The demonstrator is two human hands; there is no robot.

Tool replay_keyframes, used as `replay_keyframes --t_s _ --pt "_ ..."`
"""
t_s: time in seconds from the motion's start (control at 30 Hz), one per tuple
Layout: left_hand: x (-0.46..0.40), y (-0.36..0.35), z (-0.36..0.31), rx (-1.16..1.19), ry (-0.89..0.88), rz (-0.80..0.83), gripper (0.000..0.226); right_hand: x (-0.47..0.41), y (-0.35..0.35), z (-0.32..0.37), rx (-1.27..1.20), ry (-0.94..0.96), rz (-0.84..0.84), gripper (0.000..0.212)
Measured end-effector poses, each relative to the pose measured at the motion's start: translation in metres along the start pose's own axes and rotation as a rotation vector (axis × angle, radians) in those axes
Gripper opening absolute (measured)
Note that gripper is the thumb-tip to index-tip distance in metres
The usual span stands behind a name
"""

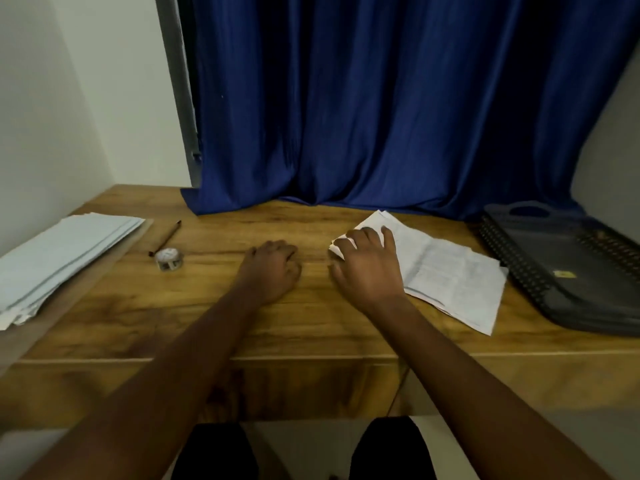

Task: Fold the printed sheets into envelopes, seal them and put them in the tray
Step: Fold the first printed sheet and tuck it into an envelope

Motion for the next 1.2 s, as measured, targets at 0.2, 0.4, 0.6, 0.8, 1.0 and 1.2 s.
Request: replay_keyframes --t_s 0.2,0.4,0.6,0.8,1.0,1.2 --pt "0.042 0.003 -0.011 0.027 -0.053 -0.039 0.053 0.069 0.017 -0.058 0.009 -0.208 0.113 0.068" --pt "0.036 0.012 -0.017 0.12 0.0 -0.042 0.044 0.096 0.013 -0.102 -0.063 -0.293 0.161 0.083" --pt "-0.002 0.006 -0.042 0.218 0.016 0.01 0.051 0.099 -0.008 -0.115 -0.159 -0.285 0.132 0.072" --pt "-0.054 -0.008 -0.075 0.37 0.089 0.138 0.069 0.101 -0.011 -0.116 -0.208 -0.253 0.096 0.057" --pt "-0.091 -0.028 -0.101 0.587 0.18 0.262 0.071 0.105 -0.009 -0.116 -0.235 -0.26 0.078 0.057" --pt "-0.099 -0.043 -0.092 0.804 0.199 0.195 0.034 0.106 -0.006 -0.119 -0.218 -0.289 0.103 0.072"
Point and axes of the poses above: each hand's wrist, its own x-axis away from the middle knuckle, its own y-axis out of the back of the hand, z = x × y, the point moved 6 cm from there along -x, towards the middle knuckle, and after that the axes turned 10 degrees about y, right-handed, at the moved point
